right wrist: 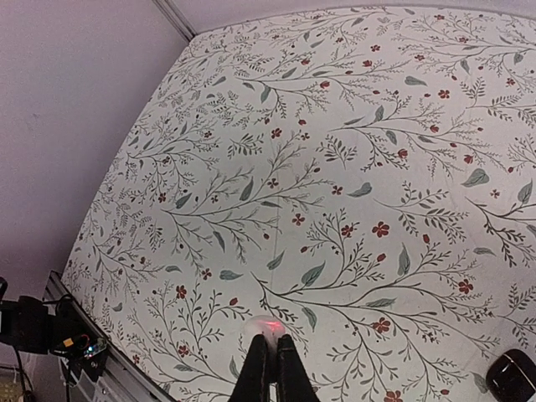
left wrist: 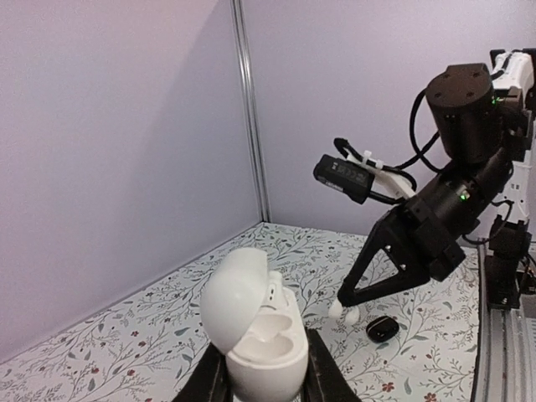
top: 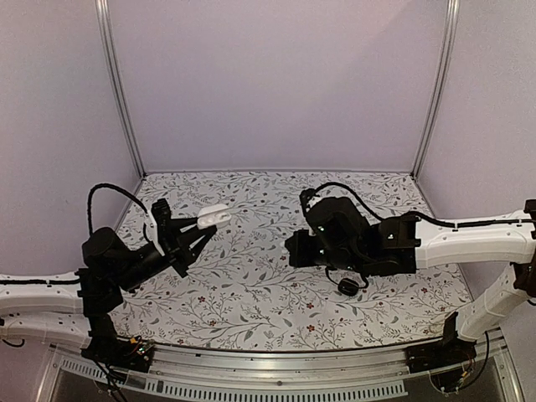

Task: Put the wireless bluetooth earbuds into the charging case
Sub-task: Insert the left earbud into the left side groove of the charging case.

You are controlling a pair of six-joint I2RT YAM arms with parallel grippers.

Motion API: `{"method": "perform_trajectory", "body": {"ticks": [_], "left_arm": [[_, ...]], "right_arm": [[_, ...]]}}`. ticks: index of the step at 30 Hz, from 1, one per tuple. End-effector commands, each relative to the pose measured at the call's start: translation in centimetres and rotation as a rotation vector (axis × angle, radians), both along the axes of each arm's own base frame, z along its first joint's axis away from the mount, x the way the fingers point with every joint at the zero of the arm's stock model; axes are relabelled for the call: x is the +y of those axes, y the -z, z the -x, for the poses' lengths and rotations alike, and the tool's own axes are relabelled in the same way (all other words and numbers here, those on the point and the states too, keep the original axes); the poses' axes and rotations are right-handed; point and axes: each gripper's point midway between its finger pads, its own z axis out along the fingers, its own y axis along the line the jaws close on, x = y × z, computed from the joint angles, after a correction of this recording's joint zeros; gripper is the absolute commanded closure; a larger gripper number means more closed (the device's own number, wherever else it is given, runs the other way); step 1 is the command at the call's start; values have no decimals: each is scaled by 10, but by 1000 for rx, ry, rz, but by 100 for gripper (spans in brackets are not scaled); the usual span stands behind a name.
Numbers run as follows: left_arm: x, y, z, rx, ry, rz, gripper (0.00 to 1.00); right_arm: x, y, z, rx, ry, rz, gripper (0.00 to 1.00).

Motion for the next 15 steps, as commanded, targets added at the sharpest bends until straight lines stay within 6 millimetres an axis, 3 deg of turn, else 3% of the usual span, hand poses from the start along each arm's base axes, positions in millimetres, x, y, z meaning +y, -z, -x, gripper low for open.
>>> {"method": "perform_trajectory", "body": {"ticks": [1,8,12,15], "left_arm": [[19,13,-13,34,-107,24,100],[33,16,-18,-12,-184,43,100],[34,15,-21,-11,-202,43,100],[38,16,-26,-9,-244,39,100]], "right_arm": [[3,-67,-16,-70,106,-197,100],[33,-130,-5,8,19,-354,100],[54,-146,-2,47,-28,-371,100],[59,-151,-2,59,-34,-394,100]]}}
